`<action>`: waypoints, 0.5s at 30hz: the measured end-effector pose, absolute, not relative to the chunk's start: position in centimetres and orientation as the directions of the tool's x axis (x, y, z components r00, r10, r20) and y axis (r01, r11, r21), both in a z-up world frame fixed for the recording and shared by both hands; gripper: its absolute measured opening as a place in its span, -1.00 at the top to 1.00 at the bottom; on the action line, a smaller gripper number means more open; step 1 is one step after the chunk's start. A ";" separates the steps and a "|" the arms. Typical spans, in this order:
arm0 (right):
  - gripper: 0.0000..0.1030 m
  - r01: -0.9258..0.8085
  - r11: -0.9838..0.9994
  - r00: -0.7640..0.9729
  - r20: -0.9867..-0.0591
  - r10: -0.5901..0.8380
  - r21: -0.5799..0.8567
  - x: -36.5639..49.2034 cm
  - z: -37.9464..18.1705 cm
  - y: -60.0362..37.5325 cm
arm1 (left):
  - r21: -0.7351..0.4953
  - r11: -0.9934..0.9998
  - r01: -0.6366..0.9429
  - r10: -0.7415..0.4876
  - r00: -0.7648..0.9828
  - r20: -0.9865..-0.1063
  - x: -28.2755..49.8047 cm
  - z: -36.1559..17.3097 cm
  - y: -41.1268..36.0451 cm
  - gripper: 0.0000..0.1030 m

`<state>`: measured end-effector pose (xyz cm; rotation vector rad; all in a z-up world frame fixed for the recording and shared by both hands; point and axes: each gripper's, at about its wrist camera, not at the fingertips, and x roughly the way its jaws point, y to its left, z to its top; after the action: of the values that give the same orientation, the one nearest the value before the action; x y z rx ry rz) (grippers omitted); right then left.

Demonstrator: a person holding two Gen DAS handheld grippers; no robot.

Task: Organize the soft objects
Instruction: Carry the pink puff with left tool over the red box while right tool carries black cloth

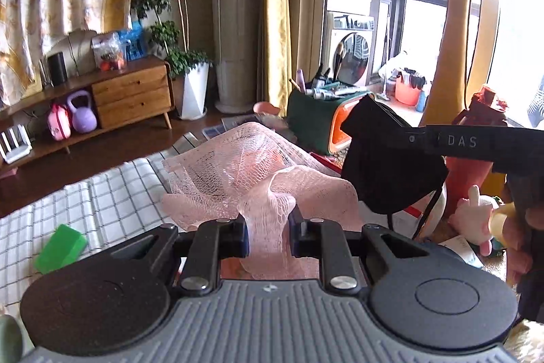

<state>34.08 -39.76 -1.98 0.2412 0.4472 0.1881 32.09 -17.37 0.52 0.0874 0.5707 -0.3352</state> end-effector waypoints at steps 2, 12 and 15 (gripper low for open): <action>0.72 -0.121 0.956 0.882 -0.413 0.227 0.268 35.1 -2.8 -39.8 | -0.028 0.941 0.336 -0.292 0.771 -0.565 33.6 -0.5 -18.3 0.61; 0.72 -0.127 0.966 0.825 -0.517 0.229 0.225 38.6 -8.2 -38.6 | -0.028 0.947 0.320 -0.249 0.674 -0.695 38.8 -6.6 -21.3 0.61; 0.72 -0.131 0.970 0.798 -0.559 0.226 0.204 38.9 -9.5 -38.0 | -0.038 0.946 0.321 -0.243 0.628 -0.739 40.0 -8.3 -21.7 0.61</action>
<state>38.94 -37.95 -9.53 0.1580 0.6181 0.1925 39.98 -21.69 -8.27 0.1005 0.8311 -0.3238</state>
